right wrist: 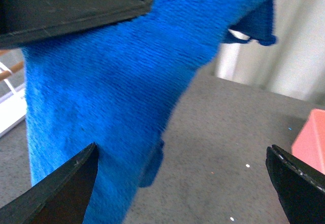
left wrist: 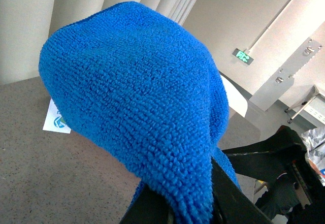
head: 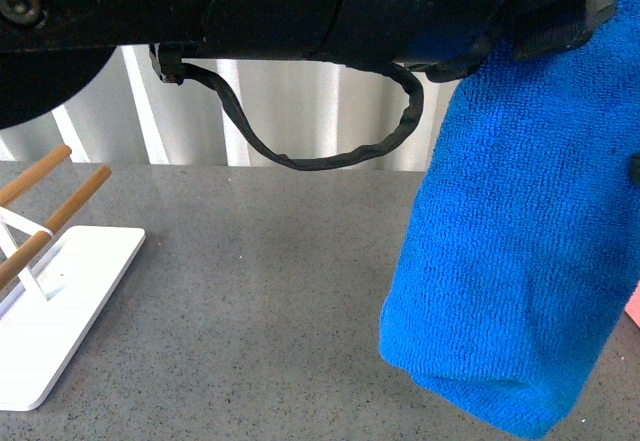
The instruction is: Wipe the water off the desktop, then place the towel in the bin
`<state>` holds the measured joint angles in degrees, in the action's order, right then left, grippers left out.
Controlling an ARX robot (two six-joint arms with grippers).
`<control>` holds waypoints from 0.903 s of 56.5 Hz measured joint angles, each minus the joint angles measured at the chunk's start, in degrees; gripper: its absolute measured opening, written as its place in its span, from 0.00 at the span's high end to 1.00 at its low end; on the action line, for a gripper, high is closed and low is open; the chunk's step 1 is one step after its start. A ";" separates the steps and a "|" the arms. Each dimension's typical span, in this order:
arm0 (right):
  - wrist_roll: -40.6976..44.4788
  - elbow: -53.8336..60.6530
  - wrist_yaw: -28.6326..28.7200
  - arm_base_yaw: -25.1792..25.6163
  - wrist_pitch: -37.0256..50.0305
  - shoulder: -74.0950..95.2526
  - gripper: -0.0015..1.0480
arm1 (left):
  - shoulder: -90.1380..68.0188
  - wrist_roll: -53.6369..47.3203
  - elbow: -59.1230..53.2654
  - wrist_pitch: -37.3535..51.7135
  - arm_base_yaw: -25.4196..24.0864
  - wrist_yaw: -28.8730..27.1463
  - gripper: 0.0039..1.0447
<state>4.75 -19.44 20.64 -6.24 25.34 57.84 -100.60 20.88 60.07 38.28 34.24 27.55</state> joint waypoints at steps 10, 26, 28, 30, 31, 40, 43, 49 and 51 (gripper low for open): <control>-1.51 -1.95 2.75 -2.54 6.54 6.49 0.07 | 0.00 0.52 0.00 0.07 0.11 0.04 0.95; -3.34 -5.51 2.38 -4.13 10.56 14.01 0.12 | 0.00 0.70 -0.02 0.13 -0.09 -0.02 0.95; -3.52 -5.53 2.36 -4.42 10.91 14.40 0.18 | 0.00 0.72 -0.04 0.17 -0.11 0.00 0.95; -3.54 -5.53 2.21 -4.66 11.15 14.56 0.21 | 0.00 0.81 -0.11 0.33 -0.11 -0.02 0.95; -3.56 -5.53 2.01 -4.92 11.34 14.67 0.24 | 0.00 0.81 -0.13 0.35 -0.11 -0.02 0.95; -3.74 -5.53 1.40 -6.03 12.24 14.88 0.45 | 0.04 0.90 -0.39 0.39 -0.24 -0.20 0.95; -3.76 -5.53 1.25 -6.27 12.48 14.93 0.51 | 0.09 0.90 -0.44 0.39 -0.35 -0.20 0.95; -3.74 -5.53 0.92 -6.43 12.79 14.93 0.65 | 0.22 0.90 -0.55 0.37 -0.57 -0.20 0.95; -3.74 -5.53 0.90 -6.45 12.81 14.93 0.70 | 0.24 0.90 -0.57 0.37 -0.68 -0.17 0.95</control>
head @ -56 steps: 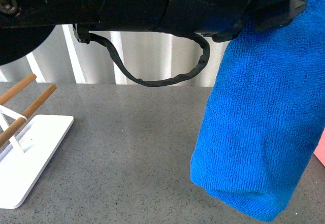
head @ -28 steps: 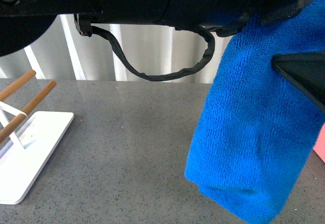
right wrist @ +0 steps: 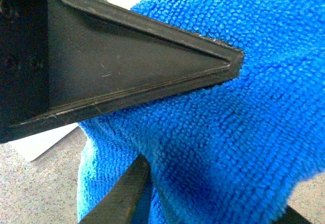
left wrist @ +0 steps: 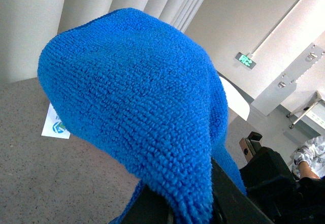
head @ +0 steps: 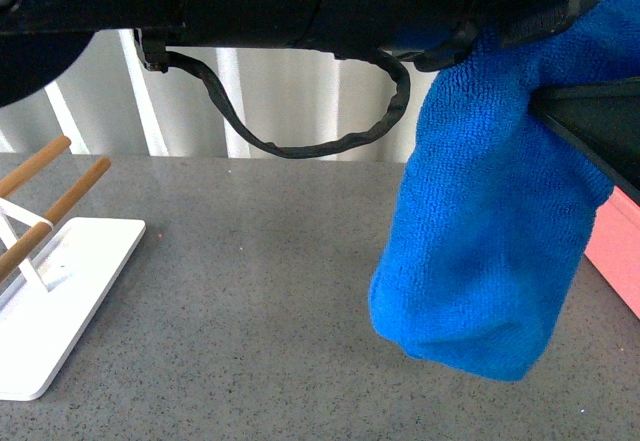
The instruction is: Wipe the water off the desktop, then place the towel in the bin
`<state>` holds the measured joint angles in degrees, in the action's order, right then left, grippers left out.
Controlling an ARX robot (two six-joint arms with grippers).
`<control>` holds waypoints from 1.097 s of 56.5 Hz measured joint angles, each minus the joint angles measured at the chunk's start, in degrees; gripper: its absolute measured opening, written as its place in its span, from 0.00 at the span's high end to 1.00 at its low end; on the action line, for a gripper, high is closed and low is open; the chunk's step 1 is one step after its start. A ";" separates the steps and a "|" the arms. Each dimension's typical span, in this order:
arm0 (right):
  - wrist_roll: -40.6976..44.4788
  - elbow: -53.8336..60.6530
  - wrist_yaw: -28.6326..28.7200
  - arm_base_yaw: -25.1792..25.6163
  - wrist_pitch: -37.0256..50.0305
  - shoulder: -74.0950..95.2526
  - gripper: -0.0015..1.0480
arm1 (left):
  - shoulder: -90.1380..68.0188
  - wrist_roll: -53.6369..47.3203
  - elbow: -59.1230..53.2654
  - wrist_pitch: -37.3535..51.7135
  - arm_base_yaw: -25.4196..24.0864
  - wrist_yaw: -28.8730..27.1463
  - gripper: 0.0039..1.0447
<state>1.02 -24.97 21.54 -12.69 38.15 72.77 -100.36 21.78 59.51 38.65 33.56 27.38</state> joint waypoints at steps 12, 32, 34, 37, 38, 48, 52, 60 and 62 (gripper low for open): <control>0.02 0.00 0.26 0.20 0.00 -0.15 0.96 | 0.24 0.33 -0.09 -0.35 -0.48 -0.11 0.95; 0.09 0.00 0.66 1.31 -0.44 -0.85 0.96 | 0.33 1.07 -0.02 -2.40 -2.49 0.09 0.79; 0.02 0.00 0.59 1.55 -0.44 -0.90 0.96 | 0.42 1.07 0.04 -3.15 -2.95 0.04 0.73; 0.02 -0.02 0.37 1.77 -0.44 -1.01 0.96 | 0.42 0.79 0.42 -4.44 -4.20 -0.48 0.63; 0.00 -0.02 0.28 1.86 -0.44 -1.07 0.96 | 0.42 0.74 0.68 -4.98 -4.72 -0.72 0.59; -0.39 -0.02 -0.26 2.95 -0.31 -1.53 0.96 | -0.96 -1.36 4.39 -9.92 -13.07 -2.25 0.25; -0.48 -0.02 -0.22 3.37 -0.20 -1.53 0.96 | -2.36 -2.40 5.07 -11.15 -16.59 -2.27 0.13; -0.70 -0.02 0.15 4.28 -0.02 -1.53 0.96 | -4.85 -5.18 4.39 -13.03 -23.19 -2.01 0.07; -0.83 -0.02 0.20 4.74 0.15 -1.51 0.96 | -4.87 -5.73 3.82 -13.18 -24.48 -1.81 0.06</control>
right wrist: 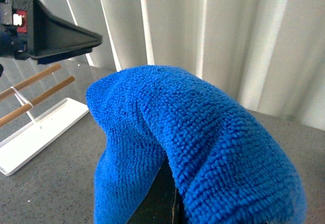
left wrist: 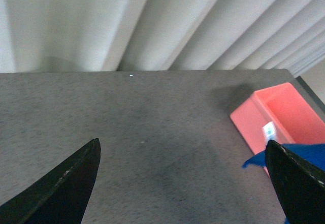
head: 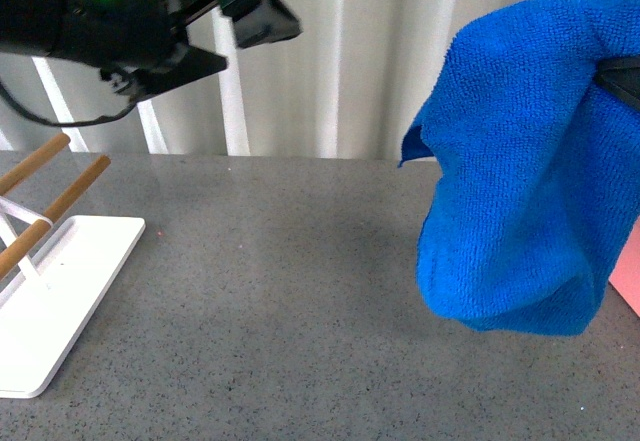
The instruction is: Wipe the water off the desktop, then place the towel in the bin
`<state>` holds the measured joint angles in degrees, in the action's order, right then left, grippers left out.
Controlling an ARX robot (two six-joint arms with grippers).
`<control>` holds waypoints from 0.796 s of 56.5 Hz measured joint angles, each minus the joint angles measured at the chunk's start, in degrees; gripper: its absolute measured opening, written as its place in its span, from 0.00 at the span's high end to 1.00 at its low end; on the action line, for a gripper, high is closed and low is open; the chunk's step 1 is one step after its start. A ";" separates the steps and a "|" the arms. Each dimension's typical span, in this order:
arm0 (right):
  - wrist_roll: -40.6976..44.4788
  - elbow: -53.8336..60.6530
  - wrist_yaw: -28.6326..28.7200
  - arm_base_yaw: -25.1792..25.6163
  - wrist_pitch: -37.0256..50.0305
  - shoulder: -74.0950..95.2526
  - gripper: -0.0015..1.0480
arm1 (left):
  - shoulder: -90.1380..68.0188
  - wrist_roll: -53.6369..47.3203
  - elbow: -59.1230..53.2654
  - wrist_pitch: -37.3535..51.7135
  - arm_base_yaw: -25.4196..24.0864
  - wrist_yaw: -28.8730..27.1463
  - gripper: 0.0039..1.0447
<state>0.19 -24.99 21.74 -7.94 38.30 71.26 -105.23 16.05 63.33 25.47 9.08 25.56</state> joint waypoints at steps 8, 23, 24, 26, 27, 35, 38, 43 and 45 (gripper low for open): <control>0.00 0.02 0.33 1.92 0.02 0.00 0.96 | 1.86 -3.30 -3.85 -0.96 -5.18 4.09 0.06; -0.83 0.90 -0.17 5.18 1.36 1.33 0.96 | 11.21 -11.80 -11.02 -9.90 -16.59 12.46 0.06; -0.96 0.90 -0.46 5.18 1.46 1.49 0.96 | 11.61 -11.85 -11.28 -9.92 -17.05 12.87 0.06; -1.11 0.90 -0.70 5.09 1.51 1.60 0.96 | 13.31 -12.11 -12.37 -10.03 -18.93 15.19 0.06; -1.18 0.90 -0.87 4.98 1.53 1.73 0.96 | 13.79 -12.20 -12.63 -10.12 -19.41 15.82 0.06; -1.53 0.81 -1.62 3.67 1.70 2.25 0.96 | 21.77 -13.00 -16.57 -9.53 -25.27 22.27 0.06; -1.53 0.72 -1.73 3.21 1.70 2.45 0.96 | 24.52 -13.27 -16.94 -10.58 -27.39 23.04 0.06; -1.55 0.72 -2.14 2.71 1.70 2.62 0.96 | 26.64 -13.99 -17.99 -10.49 -30.27 24.59 0.06; -1.77 0.72 -2.38 2.56 1.70 2.62 0.96 | 26.99 -14.32 -18.40 -10.58 -31.08 25.09 0.06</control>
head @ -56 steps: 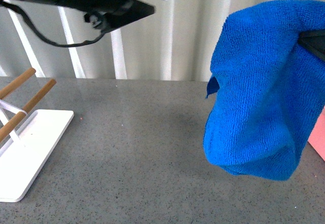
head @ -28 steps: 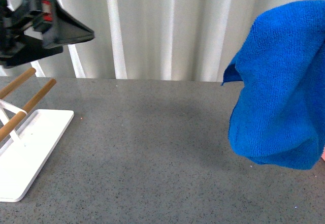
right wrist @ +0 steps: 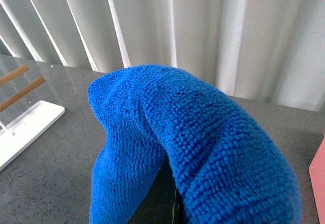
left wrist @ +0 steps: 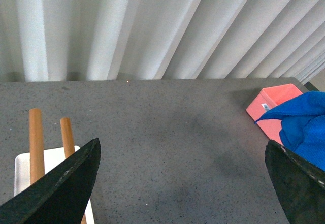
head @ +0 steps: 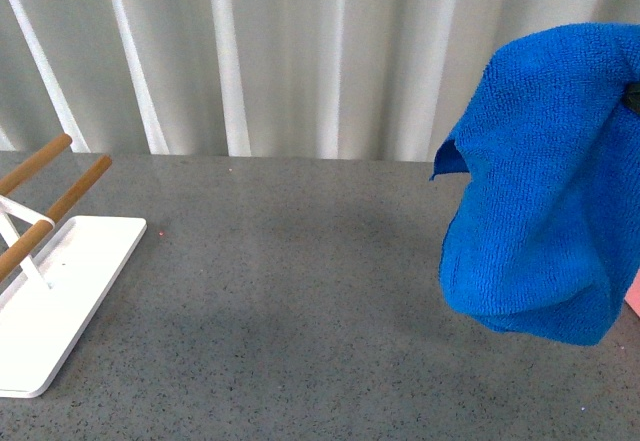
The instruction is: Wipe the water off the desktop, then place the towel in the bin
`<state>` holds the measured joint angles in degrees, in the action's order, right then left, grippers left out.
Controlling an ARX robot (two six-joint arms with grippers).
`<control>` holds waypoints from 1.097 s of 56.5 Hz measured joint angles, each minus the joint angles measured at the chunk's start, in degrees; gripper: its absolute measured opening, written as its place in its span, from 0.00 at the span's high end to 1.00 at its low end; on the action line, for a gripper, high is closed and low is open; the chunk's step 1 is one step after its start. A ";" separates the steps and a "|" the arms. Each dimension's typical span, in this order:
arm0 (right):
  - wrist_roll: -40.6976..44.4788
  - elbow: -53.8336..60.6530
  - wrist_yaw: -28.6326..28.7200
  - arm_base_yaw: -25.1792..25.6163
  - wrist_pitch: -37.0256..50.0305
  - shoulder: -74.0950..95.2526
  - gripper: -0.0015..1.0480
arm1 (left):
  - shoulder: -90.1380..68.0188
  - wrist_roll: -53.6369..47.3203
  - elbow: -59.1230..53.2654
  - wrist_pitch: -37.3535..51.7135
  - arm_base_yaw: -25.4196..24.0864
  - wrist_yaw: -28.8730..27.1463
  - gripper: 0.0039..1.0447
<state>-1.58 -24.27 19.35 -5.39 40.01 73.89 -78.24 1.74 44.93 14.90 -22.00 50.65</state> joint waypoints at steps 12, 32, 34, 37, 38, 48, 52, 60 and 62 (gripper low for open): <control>-0.22 -0.13 0.07 -0.46 -0.11 -0.02 0.96 | 6.62 -0.90 -15.91 25.05 1.70 -27.54 0.32; -0.39 -0.11 0.17 0.00 0.07 -0.02 0.96 | 19.93 -1.29 -31.56 29.48 10.08 -39.10 0.90; -0.39 -0.11 0.13 0.00 0.07 0.00 0.96 | 21.51 -1.29 -32.63 29.18 10.80 -40.04 0.97; -0.42 -0.11 -0.02 0.00 -0.15 0.02 0.96 | 23.37 -1.33 -33.90 28.68 11.67 -40.79 0.97; -0.42 -0.11 -0.13 0.02 -0.31 0.02 0.96 | 23.74 -1.36 -34.12 28.55 11.87 -40.87 0.97; -0.85 -0.11 -0.17 0.26 -0.76 0.04 0.96 | 29.64 -1.42 -37.68 25.90 14.58 -43.32 0.97; -0.83 -0.11 -0.37 0.28 -0.76 0.11 0.96 | 32.17 -1.42 -38.80 24.68 15.43 -44.24 0.97; -0.85 -0.11 -1.79 0.24 -1.70 0.48 0.96 | 37.07 -1.44 -40.63 21.40 18.14 -47.80 0.97; -0.87 -0.11 -2.58 0.04 -2.14 0.48 0.96 | 38.16 -1.42 -40.94 20.63 19.56 -49.72 0.97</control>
<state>-2.46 -24.38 16.78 -5.34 37.87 74.37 -40.07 0.32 3.99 35.53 -2.44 0.93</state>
